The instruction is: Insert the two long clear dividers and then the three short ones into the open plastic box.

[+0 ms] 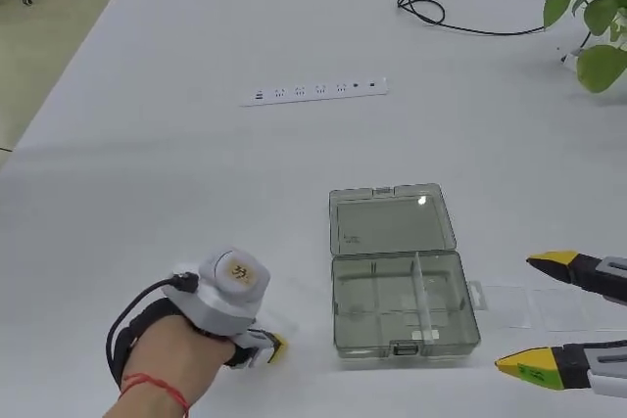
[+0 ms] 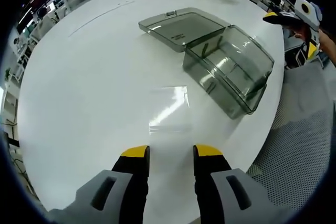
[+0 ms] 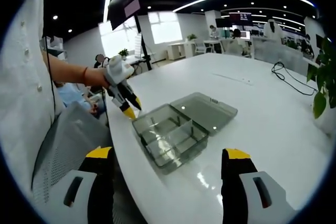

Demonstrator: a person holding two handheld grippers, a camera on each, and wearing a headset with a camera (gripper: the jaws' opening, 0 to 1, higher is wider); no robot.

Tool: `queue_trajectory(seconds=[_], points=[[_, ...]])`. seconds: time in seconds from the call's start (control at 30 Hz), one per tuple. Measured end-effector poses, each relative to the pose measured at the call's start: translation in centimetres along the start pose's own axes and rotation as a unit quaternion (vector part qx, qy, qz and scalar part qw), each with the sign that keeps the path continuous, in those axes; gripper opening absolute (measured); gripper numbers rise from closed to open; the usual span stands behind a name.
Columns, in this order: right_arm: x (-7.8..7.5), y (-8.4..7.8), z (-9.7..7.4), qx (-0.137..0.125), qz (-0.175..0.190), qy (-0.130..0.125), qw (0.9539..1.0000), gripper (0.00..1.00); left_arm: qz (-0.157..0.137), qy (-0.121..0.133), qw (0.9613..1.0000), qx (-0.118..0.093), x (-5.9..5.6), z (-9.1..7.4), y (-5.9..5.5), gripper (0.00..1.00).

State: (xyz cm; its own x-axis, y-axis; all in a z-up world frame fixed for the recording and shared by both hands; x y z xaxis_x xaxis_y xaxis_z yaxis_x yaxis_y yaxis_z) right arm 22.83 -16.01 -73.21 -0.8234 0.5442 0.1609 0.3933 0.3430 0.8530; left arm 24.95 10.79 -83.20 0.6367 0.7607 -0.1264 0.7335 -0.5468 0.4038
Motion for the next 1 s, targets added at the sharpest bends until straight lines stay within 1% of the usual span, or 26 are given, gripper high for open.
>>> queue_trajectory(seconds=[0.13, 0.2, 0.37, 0.5, 0.53, 0.6, 0.67, 0.77, 0.8, 0.83, 0.9, 1.0], points=[[0.1, 0.0, 0.0, 0.0, -0.001, -0.001, 1.0, 0.85, -0.02, -0.013, 0.9997, -0.011, -0.3, -0.1, 0.1, 0.31], [0.1, 0.1, 0.0, 0.0, 0.0, 0.0, 1.0, 0.85, -0.03, -0.017, 0.9993, -0.017, -0.3, -0.1, 0.1, 0.31], [0.2, 0.0, 0.0, 0.003, -0.001, -0.001, 1.0, 0.84, -0.061, -0.028, 0.9972, -0.034, -0.3, -0.2, 0.0, 0.31], [0.3, 0.1, 0.1, 0.007, -0.002, -0.001, 1.0, 0.84, -0.076, -0.033, 0.9956, -0.044, -0.3, -0.4, -0.2, 0.31], [0.3, 0.1, 0.1, 0.007, -0.001, -0.001, 1.0, 0.84, -0.087, -0.038, 0.9942, -0.05, -0.3, -0.4, -0.2, 0.31], [0.4, 0.2, 0.1, 0.008, -0.002, 0.0, 1.0, 0.84, -0.097, -0.044, 0.9927, -0.055, -0.4, -0.6, -0.4, 0.31], [0.4, 0.3, 0.1, 0.009, -0.002, -0.001, 1.0, 0.84, -0.107, -0.05, 0.9909, -0.065, -0.4, -0.7, -0.4, 0.31], [0.4, 0.4, 0.2, 0.011, -0.001, -0.002, 0.9999, 0.84, -0.117, -0.054, 0.9887, -0.076, -0.4, -0.9, -0.5, 0.3], [0.4, 0.5, 0.2, 0.011, -0.002, -0.002, 0.9999, 0.84, -0.123, -0.055, 0.9877, -0.08, -0.5, -0.9, -0.4, 0.3], [0.5, 0.6, 0.2, 0.011, -0.003, -0.001, 0.9999, 0.84, -0.134, -0.059, 0.9852, -0.089, -0.5, -1.1, -0.3, 0.3], [0.6, 0.8, 0.3, 0.012, -0.003, -0.001, 0.9999, 0.84, -0.144, -0.063, 0.9824, -0.1, -0.5, -1.4, -0.1, 0.3], [0.6, 1.0, 0.3, 0.013, -0.004, 0.0, 0.9999, 0.84, -0.15, -0.067, 0.9797, -0.115, -0.6, -1.9, 0.4, 0.3]])
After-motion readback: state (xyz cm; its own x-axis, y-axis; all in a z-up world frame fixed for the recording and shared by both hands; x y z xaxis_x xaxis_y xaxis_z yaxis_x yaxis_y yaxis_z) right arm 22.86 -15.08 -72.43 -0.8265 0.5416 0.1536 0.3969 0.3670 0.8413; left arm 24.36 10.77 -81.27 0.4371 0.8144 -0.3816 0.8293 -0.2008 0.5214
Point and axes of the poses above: the centre of the closed fingertips' face, and the gripper's own axes: z roughly forward along the fingers, x roughly to its left, y roughly out of its top, the point moved 2 cm from there along -z, roughly backward along the fingers, and after that the axes turned 3 degrees about -y, right-handed, at the moved point
